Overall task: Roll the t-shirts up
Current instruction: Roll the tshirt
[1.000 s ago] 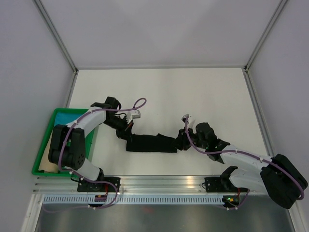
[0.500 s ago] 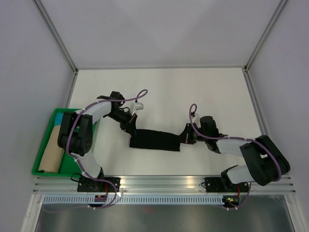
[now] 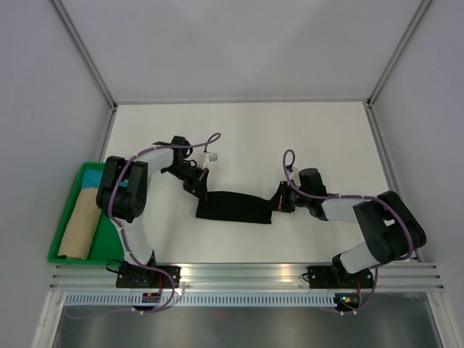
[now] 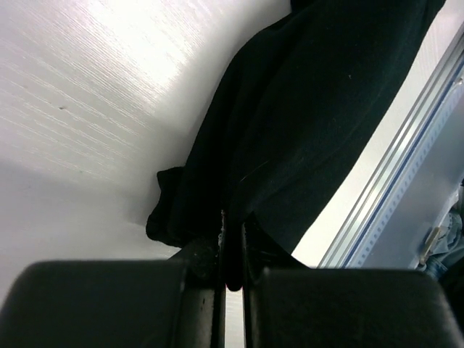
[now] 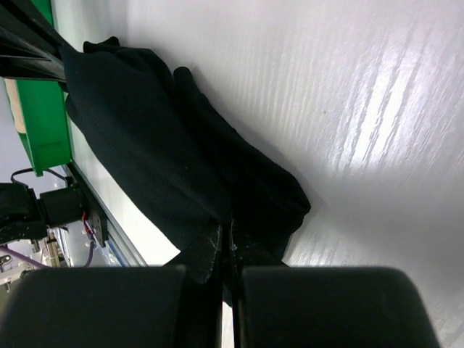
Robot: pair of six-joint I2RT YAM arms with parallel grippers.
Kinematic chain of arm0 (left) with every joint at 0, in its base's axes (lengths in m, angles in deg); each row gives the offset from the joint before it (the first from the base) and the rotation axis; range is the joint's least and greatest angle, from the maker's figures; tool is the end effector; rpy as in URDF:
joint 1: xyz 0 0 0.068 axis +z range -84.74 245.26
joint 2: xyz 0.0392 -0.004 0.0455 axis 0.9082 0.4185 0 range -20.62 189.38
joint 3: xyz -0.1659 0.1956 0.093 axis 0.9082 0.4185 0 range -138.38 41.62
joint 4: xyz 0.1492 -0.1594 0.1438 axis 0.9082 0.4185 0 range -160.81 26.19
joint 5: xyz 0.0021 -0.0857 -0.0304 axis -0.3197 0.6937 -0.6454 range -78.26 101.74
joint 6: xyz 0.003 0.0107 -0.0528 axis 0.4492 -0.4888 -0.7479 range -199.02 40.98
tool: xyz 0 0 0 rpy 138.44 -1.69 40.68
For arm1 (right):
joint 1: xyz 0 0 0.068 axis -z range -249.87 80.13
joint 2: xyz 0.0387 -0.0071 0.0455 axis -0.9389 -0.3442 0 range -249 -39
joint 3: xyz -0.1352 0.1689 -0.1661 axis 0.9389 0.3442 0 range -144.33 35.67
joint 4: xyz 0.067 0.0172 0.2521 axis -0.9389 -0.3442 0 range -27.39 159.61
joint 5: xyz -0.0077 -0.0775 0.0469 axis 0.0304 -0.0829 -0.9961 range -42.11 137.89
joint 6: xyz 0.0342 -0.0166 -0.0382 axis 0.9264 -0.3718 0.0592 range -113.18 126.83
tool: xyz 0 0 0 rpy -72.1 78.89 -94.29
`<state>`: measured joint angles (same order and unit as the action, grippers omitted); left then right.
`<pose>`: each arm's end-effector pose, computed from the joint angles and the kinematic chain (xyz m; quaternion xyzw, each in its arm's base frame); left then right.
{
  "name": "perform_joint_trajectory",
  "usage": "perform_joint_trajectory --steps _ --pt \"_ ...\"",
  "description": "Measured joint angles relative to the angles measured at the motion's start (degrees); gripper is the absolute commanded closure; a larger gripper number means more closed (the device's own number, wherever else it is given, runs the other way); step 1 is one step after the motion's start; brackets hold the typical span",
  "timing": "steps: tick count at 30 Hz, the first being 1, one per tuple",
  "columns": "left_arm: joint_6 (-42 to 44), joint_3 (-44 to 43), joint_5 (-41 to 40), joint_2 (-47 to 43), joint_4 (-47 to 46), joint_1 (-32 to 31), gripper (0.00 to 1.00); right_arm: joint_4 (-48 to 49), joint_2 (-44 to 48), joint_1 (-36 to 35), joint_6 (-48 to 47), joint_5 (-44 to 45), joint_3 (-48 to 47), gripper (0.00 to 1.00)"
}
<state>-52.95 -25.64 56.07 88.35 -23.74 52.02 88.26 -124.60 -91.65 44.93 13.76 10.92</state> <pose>0.3163 -0.1001 0.1455 0.3152 0.8707 -0.3739 0.0520 0.2230 0.1106 0.1225 0.0064 0.8820 0.4257 0.2017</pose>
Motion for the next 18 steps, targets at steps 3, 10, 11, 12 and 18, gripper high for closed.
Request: perform_joint_trajectory --steps 3,10,11,12,18 --pt "-1.27 -0.76 -1.79 0.00 -0.15 -0.44 0.92 -1.03 -2.08 0.26 0.09 0.22 -1.66 1.00" --pt "-2.93 -1.90 -4.37 0.02 -0.44 -0.39 0.55 -6.03 -4.70 0.66 -0.59 0.24 -6.10 1.00" --pt "-3.08 -2.03 -4.66 -0.28 -0.37 -0.35 0.54 -6.99 -4.66 0.66 -0.72 0.42 -6.49 1.00" --pt "-3.08 -2.21 -5.20 -0.81 -0.37 -0.37 0.53 -7.76 -4.57 0.66 -0.83 0.52 -6.80 1.00" --pt "-3.06 -6.69 -13.46 -8.37 -0.35 -0.02 0.47 -10.60 -5.14 1.20 -0.79 0.35 -7.98 1.00"
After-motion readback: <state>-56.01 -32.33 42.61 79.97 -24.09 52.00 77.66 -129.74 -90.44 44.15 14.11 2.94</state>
